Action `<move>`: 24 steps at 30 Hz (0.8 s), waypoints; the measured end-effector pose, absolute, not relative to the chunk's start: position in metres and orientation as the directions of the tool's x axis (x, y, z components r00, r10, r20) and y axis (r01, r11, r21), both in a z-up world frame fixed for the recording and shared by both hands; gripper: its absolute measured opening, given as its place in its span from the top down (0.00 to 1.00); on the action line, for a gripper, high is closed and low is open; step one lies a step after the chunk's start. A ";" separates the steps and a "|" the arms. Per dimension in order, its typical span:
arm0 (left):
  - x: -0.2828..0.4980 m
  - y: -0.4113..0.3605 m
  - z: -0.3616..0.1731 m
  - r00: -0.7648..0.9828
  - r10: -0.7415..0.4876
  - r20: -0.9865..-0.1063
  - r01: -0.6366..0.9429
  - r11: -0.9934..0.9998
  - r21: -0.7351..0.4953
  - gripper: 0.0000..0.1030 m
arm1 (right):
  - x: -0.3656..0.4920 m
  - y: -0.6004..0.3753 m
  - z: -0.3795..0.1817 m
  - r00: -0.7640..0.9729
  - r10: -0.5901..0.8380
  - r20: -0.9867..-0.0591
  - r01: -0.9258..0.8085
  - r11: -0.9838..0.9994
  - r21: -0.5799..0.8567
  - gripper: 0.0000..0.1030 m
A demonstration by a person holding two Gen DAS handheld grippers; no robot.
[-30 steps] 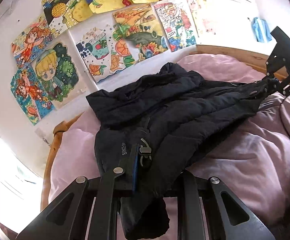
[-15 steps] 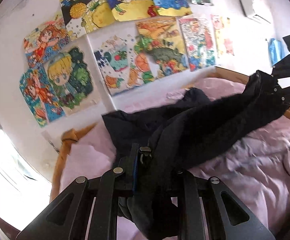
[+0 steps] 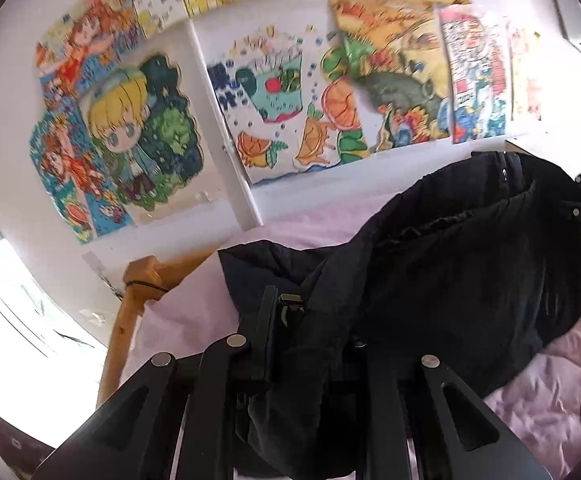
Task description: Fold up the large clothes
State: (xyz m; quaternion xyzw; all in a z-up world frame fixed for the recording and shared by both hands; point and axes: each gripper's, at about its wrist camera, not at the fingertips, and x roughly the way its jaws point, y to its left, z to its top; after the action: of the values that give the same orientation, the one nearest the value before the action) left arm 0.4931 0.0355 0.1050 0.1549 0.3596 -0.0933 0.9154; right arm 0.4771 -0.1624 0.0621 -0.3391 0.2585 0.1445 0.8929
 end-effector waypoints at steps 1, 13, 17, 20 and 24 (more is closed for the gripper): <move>0.507 0.038 0.098 0.717 -0.061 -0.695 0.281 0.937 0.207 0.85 | 0.487 -0.163 0.057 0.825 0.080 -0.559 -0.429 0.733 -0.528 0.86; 0.568 0.053 0.049 0.662 -0.093 -0.744 0.290 0.947 0.140 0.85 | 0.546 -0.162 0.019 0.855 0.096 -0.509 -0.386 0.773 -0.503 0.86; 0.576 0.055 0.041 0.649 -0.096 -0.754 0.293 0.947 0.131 0.85 | 0.556 -0.162 0.014 0.852 0.113 -0.511 -0.394 0.782 -0.484 0.86; 0.581 0.055 0.035 0.635 -0.101 -0.766 0.299 0.946 0.124 0.85 | 0.564 -0.164 0.010 0.852 0.121 -0.510 -0.389 0.797 -0.462 0.85; 0.591 0.055 0.026 0.603 -0.106 -0.791 0.308 0.945 0.108 0.84 | 0.575 -0.170 0.006 0.837 0.140 -0.530 -0.397 0.822 -0.408 0.80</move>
State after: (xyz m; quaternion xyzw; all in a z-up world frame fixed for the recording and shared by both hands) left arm 0.5907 0.0551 0.0262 0.1174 0.4299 -0.1168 0.8876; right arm 0.5746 -0.1703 0.0056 -0.2602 0.2460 0.1456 0.9223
